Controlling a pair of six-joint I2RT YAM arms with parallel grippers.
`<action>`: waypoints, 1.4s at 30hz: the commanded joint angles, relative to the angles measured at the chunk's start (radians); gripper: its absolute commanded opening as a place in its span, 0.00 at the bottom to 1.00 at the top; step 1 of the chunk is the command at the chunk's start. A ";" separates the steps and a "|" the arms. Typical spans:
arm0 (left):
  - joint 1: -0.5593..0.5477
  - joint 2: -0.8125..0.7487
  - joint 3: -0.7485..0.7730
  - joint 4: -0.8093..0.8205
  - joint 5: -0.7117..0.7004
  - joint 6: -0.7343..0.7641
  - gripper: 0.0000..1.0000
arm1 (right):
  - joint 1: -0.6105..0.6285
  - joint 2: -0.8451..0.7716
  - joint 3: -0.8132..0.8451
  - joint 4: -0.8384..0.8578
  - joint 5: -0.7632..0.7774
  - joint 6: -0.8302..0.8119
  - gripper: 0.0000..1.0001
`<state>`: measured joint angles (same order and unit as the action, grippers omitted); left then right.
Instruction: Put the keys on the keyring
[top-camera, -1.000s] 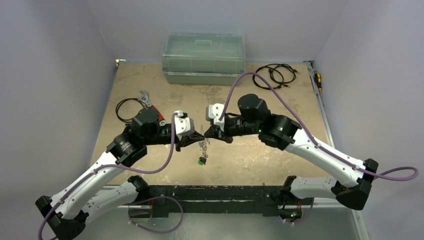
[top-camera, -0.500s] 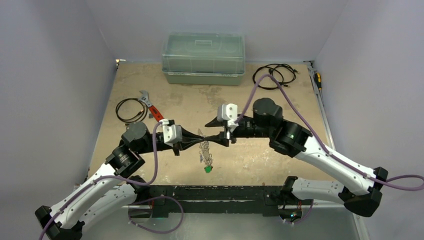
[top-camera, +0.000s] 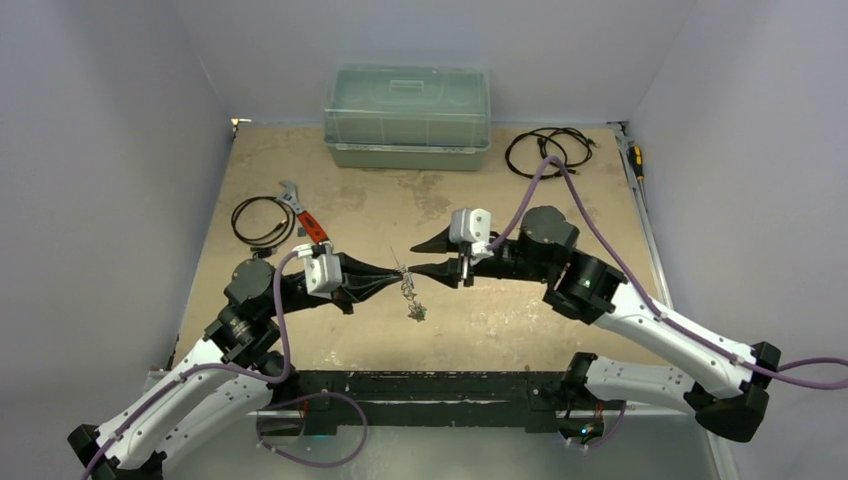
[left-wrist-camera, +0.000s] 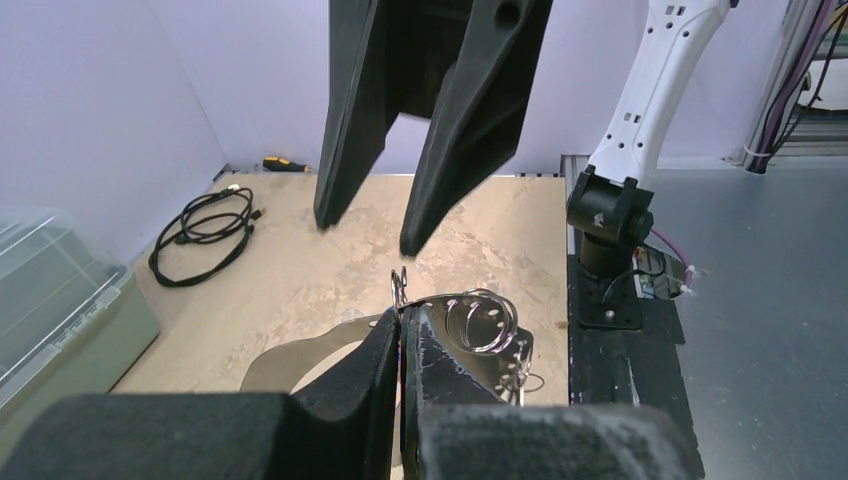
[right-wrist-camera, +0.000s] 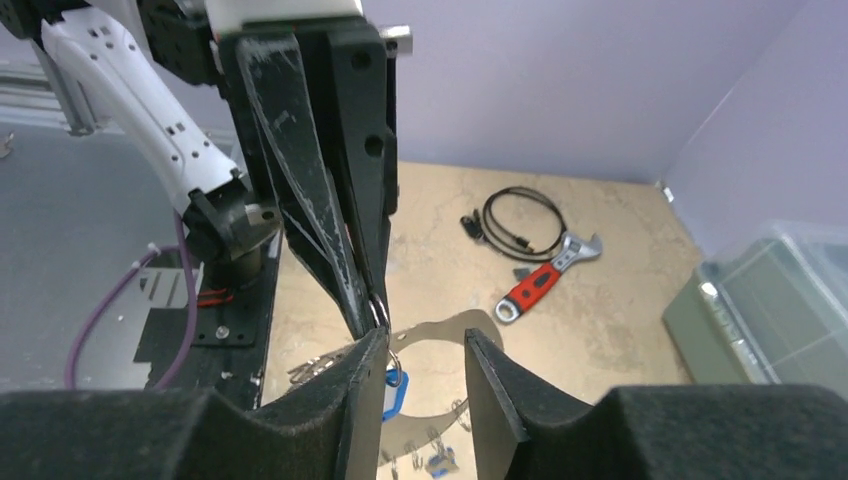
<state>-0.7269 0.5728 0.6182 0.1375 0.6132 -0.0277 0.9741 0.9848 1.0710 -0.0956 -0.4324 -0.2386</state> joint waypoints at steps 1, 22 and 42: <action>-0.002 -0.013 0.000 0.079 -0.018 -0.016 0.00 | -0.006 0.051 0.016 -0.008 -0.050 0.004 0.37; -0.001 -0.012 0.006 0.064 -0.041 -0.015 0.00 | -0.006 0.050 0.032 -0.040 -0.143 -0.014 0.31; -0.002 -0.037 0.004 0.048 -0.042 -0.008 0.00 | -0.008 0.024 0.031 -0.035 -0.127 -0.016 0.33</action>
<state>-0.7277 0.5468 0.6071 0.1329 0.5747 -0.0338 0.9630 0.9920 1.0714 -0.1417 -0.5426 -0.2550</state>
